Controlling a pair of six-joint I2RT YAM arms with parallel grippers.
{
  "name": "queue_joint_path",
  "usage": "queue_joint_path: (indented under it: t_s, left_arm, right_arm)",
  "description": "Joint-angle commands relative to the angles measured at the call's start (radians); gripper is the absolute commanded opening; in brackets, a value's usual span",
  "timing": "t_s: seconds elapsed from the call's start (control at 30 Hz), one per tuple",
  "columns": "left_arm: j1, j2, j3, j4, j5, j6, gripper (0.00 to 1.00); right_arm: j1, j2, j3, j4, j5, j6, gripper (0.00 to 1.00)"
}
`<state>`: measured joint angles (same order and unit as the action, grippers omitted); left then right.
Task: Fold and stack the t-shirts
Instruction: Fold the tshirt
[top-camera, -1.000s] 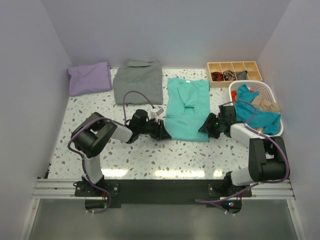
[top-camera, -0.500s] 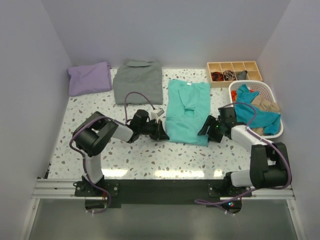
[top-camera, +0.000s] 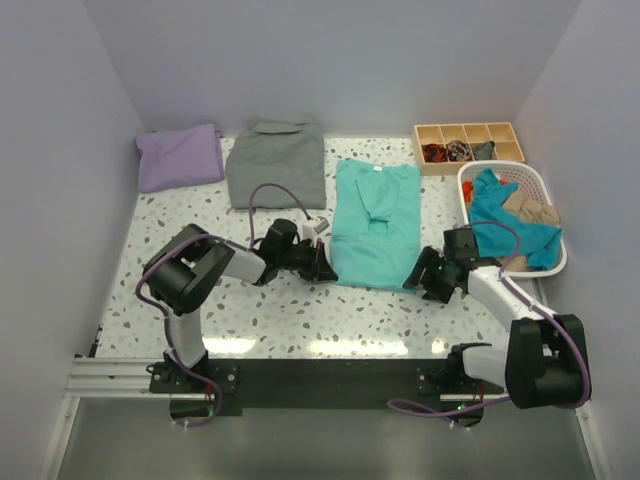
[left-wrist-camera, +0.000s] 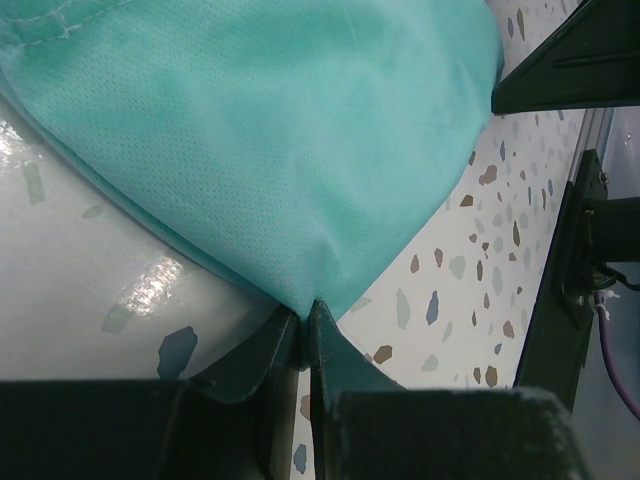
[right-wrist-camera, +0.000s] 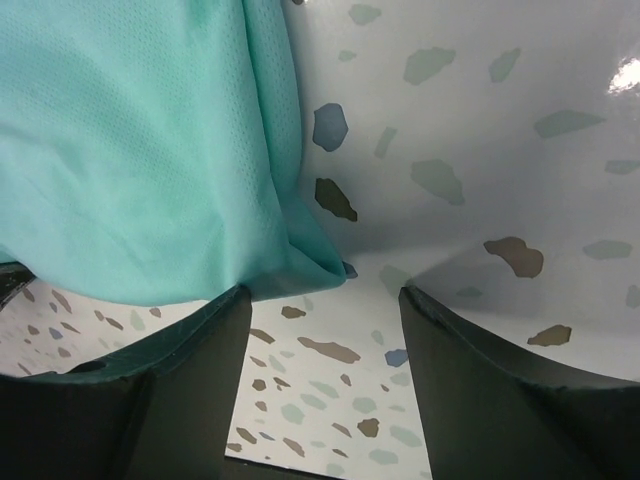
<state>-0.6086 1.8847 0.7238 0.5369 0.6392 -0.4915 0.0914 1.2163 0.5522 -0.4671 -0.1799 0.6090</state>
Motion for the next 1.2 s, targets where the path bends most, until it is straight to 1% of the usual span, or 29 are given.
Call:
queue_joint_path:
  t_s: [0.0,0.13,0.23,0.33,0.37,0.43,0.47,0.5,0.53,0.57,0.63,0.8,0.93,1.0,1.1,1.13,1.17]
  left_arm:
    - [0.001,0.005,-0.017,-0.115,-0.03,0.053,0.13]
    - [0.0,0.01,-0.017,-0.115,-0.029,0.051,0.13]
    - [0.001,0.01,-0.017,-0.117,-0.03,0.053,0.13]
    - [0.001,0.01,-0.017,-0.121,-0.033,0.054,0.13]
    - [0.0,0.01,-0.018,-0.121,-0.035,0.054,0.11]
    - [0.0,0.011,-0.018,-0.121,-0.035,0.054,0.08]
    - [0.0,0.011,-0.018,-0.124,-0.035,0.054,0.07]
    - [0.0,0.008,-0.018,-0.126,-0.039,0.059,0.06]
    - [0.0,0.007,-0.018,-0.133,-0.041,0.062,0.02]
    - [0.0,0.005,-0.018,-0.14,-0.042,0.07,0.0]
    - [0.0,-0.004,-0.02,-0.164,-0.05,0.079,0.0]
    - [-0.002,-0.061,-0.04,-0.213,-0.076,0.097,0.0]
    - [-0.025,-0.125,-0.053,-0.304,-0.118,0.102,0.0]
    - [-0.057,-0.169,-0.067,-0.346,-0.147,0.094,0.0]
    - [-0.109,-0.235,-0.107,-0.359,-0.179,0.062,0.0]
    - [-0.158,-0.287,-0.127,-0.37,-0.223,0.024,0.0]
    - [-0.177,-0.301,-0.147,-0.374,-0.233,0.012,0.0]
  right_arm:
    - [0.001,0.018,-0.04,0.051,-0.029,0.029,0.64]
    - [0.001,0.051,-0.041,0.087,-0.03,0.031,0.63]
    - [0.001,0.077,-0.051,0.123,-0.056,0.04,0.57]
    - [0.001,0.091,-0.061,0.14,-0.07,0.041,0.46]
    - [0.001,0.092,-0.064,0.148,-0.075,0.044,0.36]
    - [0.002,0.098,-0.071,0.163,-0.09,0.046,0.24]
    - [0.002,0.095,-0.074,0.165,-0.092,0.046,0.14]
    - [0.002,0.089,-0.072,0.166,-0.093,0.044,0.1]
    - [0.001,0.083,-0.074,0.166,-0.096,0.043,0.01]
    - [0.002,0.063,-0.072,0.168,-0.099,0.041,0.0]
    - [0.001,0.036,-0.067,0.153,-0.096,0.035,0.0]
    - [-0.001,-0.067,-0.043,0.05,-0.07,0.002,0.0]
    - [0.001,-0.126,-0.037,-0.016,-0.084,-0.017,0.0]
    - [0.002,-0.164,-0.041,-0.053,-0.092,-0.026,0.0]
    - [0.004,-0.211,-0.052,-0.113,-0.099,-0.038,0.0]
    - [0.004,-0.278,-0.058,-0.172,-0.095,-0.043,0.0]
    - [0.002,-0.303,-0.061,-0.191,-0.096,-0.046,0.0]
